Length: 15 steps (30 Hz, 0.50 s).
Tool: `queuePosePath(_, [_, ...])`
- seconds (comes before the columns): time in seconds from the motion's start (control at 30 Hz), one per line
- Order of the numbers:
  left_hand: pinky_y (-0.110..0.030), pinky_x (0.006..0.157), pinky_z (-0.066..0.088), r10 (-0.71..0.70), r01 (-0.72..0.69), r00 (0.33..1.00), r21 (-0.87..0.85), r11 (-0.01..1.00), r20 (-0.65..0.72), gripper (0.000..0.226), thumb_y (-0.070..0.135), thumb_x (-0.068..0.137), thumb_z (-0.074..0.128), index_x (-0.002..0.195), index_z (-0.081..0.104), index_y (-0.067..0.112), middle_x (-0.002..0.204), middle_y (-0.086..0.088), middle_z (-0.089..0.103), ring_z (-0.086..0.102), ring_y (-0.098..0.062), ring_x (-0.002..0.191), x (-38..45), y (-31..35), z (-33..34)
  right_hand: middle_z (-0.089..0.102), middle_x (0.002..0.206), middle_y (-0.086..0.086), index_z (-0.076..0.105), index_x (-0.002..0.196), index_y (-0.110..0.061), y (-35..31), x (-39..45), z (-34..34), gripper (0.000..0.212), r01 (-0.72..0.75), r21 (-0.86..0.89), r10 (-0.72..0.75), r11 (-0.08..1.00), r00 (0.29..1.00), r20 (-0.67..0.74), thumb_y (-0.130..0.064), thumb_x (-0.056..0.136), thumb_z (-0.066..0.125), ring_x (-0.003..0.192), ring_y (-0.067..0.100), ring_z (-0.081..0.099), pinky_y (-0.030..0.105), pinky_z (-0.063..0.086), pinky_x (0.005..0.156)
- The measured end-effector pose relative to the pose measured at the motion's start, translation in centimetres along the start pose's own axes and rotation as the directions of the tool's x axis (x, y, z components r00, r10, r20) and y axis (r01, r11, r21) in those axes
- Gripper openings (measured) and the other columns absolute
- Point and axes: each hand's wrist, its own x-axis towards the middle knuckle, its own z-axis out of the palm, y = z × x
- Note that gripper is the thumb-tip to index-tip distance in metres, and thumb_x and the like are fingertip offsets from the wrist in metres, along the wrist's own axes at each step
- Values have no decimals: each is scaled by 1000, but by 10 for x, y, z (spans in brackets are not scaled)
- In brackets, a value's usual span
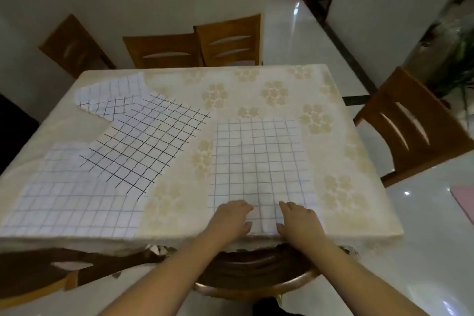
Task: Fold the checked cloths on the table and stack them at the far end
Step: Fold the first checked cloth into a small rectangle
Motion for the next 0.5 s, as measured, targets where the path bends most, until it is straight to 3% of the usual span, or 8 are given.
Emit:
queuePosePath(0.07, [-35, 113, 26, -74, 74, 997, 59, 995, -12, 57, 30, 97, 47, 151, 32, 21, 155, -2, 35, 33, -20, 140, 12, 0, 10, 20, 160, 10, 2, 156, -14, 7, 13, 12, 77, -26, -12, 27, 1000, 999, 34, -41, 98, 45, 144, 28, 25, 42, 21, 117])
queuePosePath(0.17, [-39, 115, 23, -206, 202, 978, 152, 967, 11, 66, 29, 95, 49, 154, 22, 20, 158, -5, 26, 25, -24, 144, 20, -6, 31, 1, 162, 18, -11, 154, -12, 9, 31, 40, 85, -60, -77, 66, 995, 994, 84, -37, 98, 47, 149, 33, 7, 46, 6, 120])
queuePosePath(0.33, [-47, 118, 17, -244, 205, 961, 255, 945, 131, 84, 28, 92, 59, 156, 4, 22, 163, -8, 2, 8, -30, 149, 23, -18, 61, -8, 156, 34, -16, 151, -3, 3, 40, 59, 75, -46, -178, 69, 983, 990, 122, -19, 102, 38, 146, 45, 5, 51, 10, 120])
queuePosePath(0.5, [-49, 118, 13, -185, 132, 973, 320, 938, 140, 84, 20, 93, 59, 155, 3, 18, 163, -12, -1, 6, -32, 149, 22, -23, 63, -1, 154, 40, -13, 151, -2, 12, 37, 63, 73, 56, -288, -26, 956, 994, 108, -15, 102, 40, 143, 49, 15, 53, 19, 116])
